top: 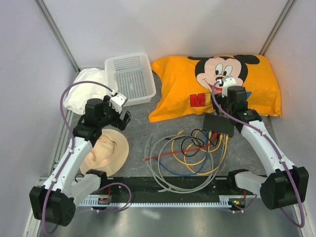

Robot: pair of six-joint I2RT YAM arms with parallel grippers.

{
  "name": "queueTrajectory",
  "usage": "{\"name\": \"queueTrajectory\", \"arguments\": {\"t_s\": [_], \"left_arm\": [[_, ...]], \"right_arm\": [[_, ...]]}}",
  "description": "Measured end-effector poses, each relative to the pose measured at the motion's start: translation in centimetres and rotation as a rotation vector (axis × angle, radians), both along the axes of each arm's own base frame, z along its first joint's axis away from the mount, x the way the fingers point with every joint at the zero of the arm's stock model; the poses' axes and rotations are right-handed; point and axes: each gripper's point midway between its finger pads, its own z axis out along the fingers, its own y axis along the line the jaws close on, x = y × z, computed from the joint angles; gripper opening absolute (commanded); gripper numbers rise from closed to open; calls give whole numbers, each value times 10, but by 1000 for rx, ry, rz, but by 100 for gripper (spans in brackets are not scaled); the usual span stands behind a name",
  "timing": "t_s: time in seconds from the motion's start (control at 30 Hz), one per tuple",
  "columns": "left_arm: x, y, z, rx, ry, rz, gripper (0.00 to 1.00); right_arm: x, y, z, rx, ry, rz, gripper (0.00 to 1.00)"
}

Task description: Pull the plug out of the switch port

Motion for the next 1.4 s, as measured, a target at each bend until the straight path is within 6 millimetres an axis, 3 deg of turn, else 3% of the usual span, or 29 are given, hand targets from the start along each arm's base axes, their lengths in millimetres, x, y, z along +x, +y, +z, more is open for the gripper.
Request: {"name": "queueTrajectory", "arguments": {"t_s": [0.07,0.13,0.3,0.4,0.47,0.57,0.6,0.87,1.03,1.23,1.4], "left_arm": [[-10,3,-8,53,23,-36,99],[-24,6,-20,109,77,-84,99],[-62,10,-44,196,273,-216,93],[-82,13,-54,219,376,-277,83],[-96,16,-64,238,447,-318,64],[-113,21,-78,272,538,-368,12],[-117,23,-83,287,556,-385,2],[-143,57,-152,417,730,-379,2],[-135,91,-180,412,806,-260,1],[-105,128,-183,374,870,-105,2],[-57,142,-177,372,832,20,2]], "right_arm": [[-15,-1,-25,-23,91,21,98],[-24,1,-37,-34,148,52,98],[-24,14,-35,-18,161,144,98],[-21,22,-32,-1,161,188,98],[-17,26,-30,7,161,208,98],[-13,30,-31,12,170,226,98],[-12,31,-32,13,176,229,98],[-6,39,-41,40,217,255,98],[-6,44,-41,62,222,270,98],[-3,46,-43,69,230,269,98],[-1,45,-44,69,233,264,98]]}}
